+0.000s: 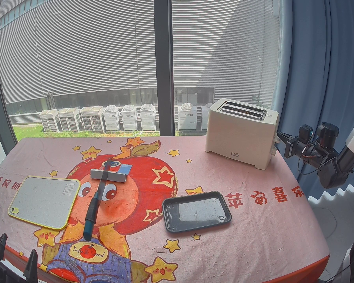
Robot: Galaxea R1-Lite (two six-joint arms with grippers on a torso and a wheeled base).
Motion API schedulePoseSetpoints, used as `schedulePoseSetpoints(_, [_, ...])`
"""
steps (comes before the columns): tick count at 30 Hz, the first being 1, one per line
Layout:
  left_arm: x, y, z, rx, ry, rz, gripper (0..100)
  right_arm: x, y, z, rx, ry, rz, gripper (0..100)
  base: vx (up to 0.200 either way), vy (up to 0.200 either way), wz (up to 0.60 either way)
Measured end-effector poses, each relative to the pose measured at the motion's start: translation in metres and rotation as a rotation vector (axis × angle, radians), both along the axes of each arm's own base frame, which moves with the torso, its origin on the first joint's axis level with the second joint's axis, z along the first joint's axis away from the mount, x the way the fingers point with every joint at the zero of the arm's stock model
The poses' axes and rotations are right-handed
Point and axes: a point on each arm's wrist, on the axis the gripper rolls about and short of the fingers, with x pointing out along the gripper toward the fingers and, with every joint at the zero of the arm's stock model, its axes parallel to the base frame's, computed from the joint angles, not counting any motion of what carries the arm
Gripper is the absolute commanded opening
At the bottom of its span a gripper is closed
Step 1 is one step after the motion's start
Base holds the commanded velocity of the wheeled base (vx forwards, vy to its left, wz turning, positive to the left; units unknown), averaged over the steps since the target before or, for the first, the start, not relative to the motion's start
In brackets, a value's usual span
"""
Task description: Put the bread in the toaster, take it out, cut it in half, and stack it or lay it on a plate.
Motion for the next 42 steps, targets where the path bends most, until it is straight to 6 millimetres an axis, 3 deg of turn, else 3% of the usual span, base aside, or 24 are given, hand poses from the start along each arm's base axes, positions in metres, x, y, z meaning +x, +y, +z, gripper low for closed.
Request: schedulePoseSetpoints(42, [0.0000,0.0000,0.0000,0.000,0.000,0.000,100,-0.0016,0.0005,-0.0013,-0.001,0.007,0.000,0,0.000,0.000,0.00])
